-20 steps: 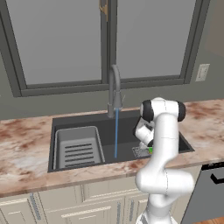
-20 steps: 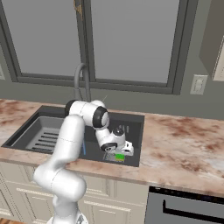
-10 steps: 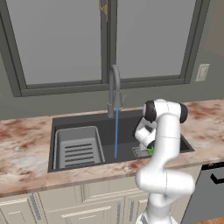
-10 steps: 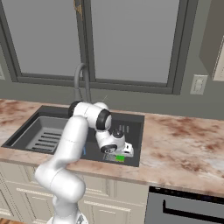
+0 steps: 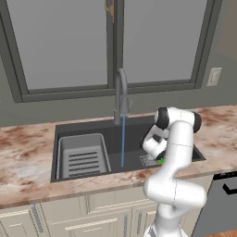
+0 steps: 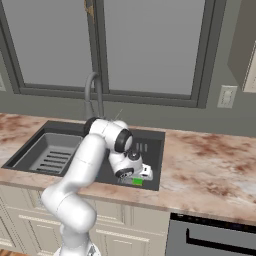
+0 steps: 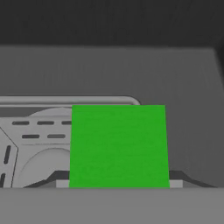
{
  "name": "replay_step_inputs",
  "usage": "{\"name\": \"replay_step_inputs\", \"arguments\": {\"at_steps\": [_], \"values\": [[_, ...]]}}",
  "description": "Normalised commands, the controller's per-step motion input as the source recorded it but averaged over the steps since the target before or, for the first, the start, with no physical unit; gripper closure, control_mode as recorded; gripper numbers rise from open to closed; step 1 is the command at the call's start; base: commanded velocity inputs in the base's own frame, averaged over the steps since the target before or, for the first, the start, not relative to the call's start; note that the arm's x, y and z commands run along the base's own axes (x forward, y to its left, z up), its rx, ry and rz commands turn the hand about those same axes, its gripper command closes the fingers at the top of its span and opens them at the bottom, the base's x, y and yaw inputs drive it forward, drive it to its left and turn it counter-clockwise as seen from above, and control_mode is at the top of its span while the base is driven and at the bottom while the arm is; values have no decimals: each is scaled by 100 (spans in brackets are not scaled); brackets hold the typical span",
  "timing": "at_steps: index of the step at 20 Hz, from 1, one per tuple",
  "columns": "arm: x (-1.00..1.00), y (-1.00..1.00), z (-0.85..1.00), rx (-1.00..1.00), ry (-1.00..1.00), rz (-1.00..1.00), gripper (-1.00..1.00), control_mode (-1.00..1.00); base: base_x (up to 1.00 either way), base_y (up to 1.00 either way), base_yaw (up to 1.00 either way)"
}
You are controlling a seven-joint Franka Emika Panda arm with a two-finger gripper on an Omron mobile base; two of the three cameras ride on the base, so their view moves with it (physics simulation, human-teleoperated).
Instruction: Soak the sponge with water for a few seconds and then drop it inside the sink.
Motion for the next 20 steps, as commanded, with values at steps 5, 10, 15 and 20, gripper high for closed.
{"name": "replay_step_inputs", "arguments": {"at_steps": [5,10,15,20], "values": [[0,0,0,0,0,0,-100,-100,0,0,0],[0,0,0,0,0,0,-100,-100,0,0,0],[1,0,8,0,0,0,-100,-100,0,0,0],[0,0,33,0,-1,0,-100,-100,0,0,0]]}}
